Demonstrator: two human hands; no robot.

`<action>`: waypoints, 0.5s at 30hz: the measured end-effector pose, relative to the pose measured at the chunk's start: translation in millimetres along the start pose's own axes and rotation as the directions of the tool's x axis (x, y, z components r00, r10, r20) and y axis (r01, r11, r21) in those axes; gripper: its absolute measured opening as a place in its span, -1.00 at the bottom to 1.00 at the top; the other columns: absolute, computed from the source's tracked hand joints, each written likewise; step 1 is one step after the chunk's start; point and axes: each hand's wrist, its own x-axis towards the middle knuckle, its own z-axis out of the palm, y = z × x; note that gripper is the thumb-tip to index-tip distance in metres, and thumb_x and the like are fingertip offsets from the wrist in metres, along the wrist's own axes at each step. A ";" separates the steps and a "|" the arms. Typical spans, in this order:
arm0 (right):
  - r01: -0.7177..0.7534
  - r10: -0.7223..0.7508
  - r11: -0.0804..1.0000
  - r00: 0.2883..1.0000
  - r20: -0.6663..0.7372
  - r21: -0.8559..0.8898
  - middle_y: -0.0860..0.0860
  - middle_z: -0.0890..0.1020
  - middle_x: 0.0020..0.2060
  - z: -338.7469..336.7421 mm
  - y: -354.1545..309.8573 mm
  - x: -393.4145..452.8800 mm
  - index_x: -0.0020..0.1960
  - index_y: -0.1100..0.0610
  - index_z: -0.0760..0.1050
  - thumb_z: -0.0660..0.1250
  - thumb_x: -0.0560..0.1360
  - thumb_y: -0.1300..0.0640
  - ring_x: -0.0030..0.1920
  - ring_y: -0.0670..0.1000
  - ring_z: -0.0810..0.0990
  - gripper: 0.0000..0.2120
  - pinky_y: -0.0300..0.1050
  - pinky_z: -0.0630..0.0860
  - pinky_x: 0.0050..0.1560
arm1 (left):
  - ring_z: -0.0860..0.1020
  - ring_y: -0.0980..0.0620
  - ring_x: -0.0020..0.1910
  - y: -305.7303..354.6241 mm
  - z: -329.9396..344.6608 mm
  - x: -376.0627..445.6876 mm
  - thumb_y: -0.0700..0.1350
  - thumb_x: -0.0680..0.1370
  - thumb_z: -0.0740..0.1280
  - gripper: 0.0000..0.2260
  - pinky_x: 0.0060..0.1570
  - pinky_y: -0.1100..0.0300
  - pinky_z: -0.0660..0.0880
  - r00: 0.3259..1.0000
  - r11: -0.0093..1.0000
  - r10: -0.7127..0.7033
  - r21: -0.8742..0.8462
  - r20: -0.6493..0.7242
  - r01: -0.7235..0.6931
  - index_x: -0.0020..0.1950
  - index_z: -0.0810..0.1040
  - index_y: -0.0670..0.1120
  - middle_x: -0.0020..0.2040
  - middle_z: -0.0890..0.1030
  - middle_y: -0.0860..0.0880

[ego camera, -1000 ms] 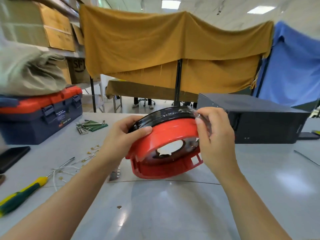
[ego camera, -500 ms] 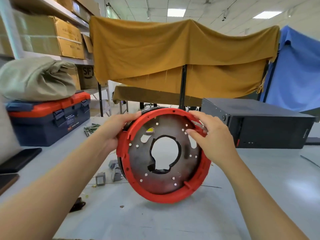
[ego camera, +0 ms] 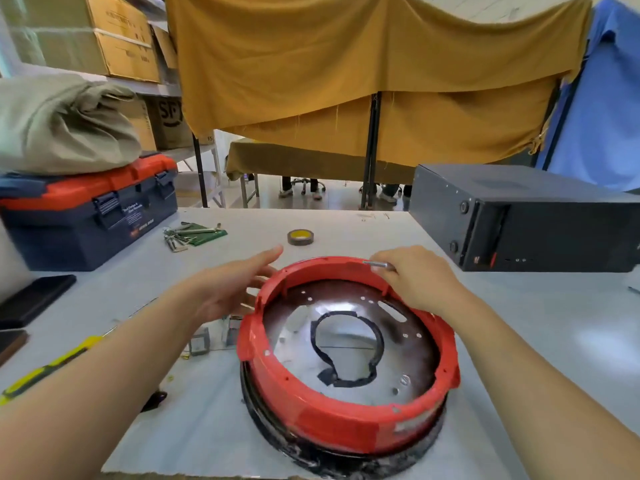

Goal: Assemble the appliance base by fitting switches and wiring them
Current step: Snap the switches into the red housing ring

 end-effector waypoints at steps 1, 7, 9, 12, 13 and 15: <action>-0.001 0.001 1.000 1.000 0.032 0.001 0.00 0.63 -0.03 4.1 0.6 1.4 0.04 -0.04 0.56 0.14 0.61 -0.01 0.03 0.14 0.55 -0.79 0.00 0.50 -0.02 | 0.57 -0.01 -0.21 -3.1 0.0 1.7 0.34 0.45 0.22 -0.46 -0.17 0.16 0.55 1.000 0.998 -0.003 0.064 0.020 0.002 0.00 0.65 -0.11 -0.19 0.65 -0.06; 0.007 -0.008 1.000 0.989 0.151 0.008 0.00 0.62 -0.05 28.8 6.3 9.8 0.01 -0.03 0.55 0.15 0.61 -0.02 0.01 0.14 0.55 -0.79 -0.02 0.50 -0.04 | 0.59 0.16 -0.35 -17.2 11.6 2.8 0.14 0.52 0.31 -0.68 -0.33 0.39 0.48 0.995 0.969 0.080 0.230 0.061 -0.091 -0.07 0.67 -0.09 -0.32 0.66 0.04; 0.007 -0.010 1.000 0.988 0.154 0.021 -0.01 0.62 -0.06 33.5 7.3 13.2 0.02 -0.04 0.55 0.15 0.61 -0.03 0.02 0.13 0.55 -0.80 -0.02 0.49 -0.03 | 0.58 0.16 -0.37 -19.5 12.9 5.4 0.04 0.53 0.34 -0.78 -0.36 0.40 0.48 0.992 0.969 0.117 0.216 0.039 -0.123 -0.07 0.68 -0.09 -0.33 0.66 0.02; 0.009 -0.017 0.998 0.991 0.136 0.060 -0.04 0.63 -0.04 34.3 7.2 16.8 0.06 -0.07 0.57 0.20 0.58 -0.05 0.04 0.11 0.55 -0.81 -0.01 0.49 -0.01 | 0.62 0.15 -0.28 -20.3 13.7 7.9 -0.04 0.53 0.36 -0.87 -0.28 0.39 0.55 0.987 0.969 0.162 0.188 0.021 -0.163 0.01 0.68 0.01 -0.14 0.71 -0.01; 0.004 -0.014 0.997 0.991 0.132 0.076 -0.05 0.64 -0.01 33.3 7.1 17.0 0.09 -0.09 0.57 0.22 0.57 -0.07 0.06 0.10 0.55 -0.81 0.00 0.50 0.02 | 0.63 0.17 -0.25 -20.6 13.7 8.4 -0.06 0.53 0.35 -0.87 -0.27 0.39 0.55 0.984 0.966 0.178 0.187 0.020 -0.179 0.02 0.67 0.06 -0.09 0.71 0.01; -0.030 0.017 0.994 0.993 0.119 0.105 -0.07 0.63 0.07 30.2 8.3 15.4 0.16 -0.10 0.56 0.27 0.53 -0.12 0.11 0.07 0.54 -0.75 0.04 0.49 0.08 | 0.63 0.16 -0.20 -21.4 14.8 9.0 -0.07 0.55 0.33 -0.85 -0.23 0.37 0.56 0.976 0.953 0.216 0.213 0.018 -0.215 0.01 0.65 0.15 -0.08 0.70 0.03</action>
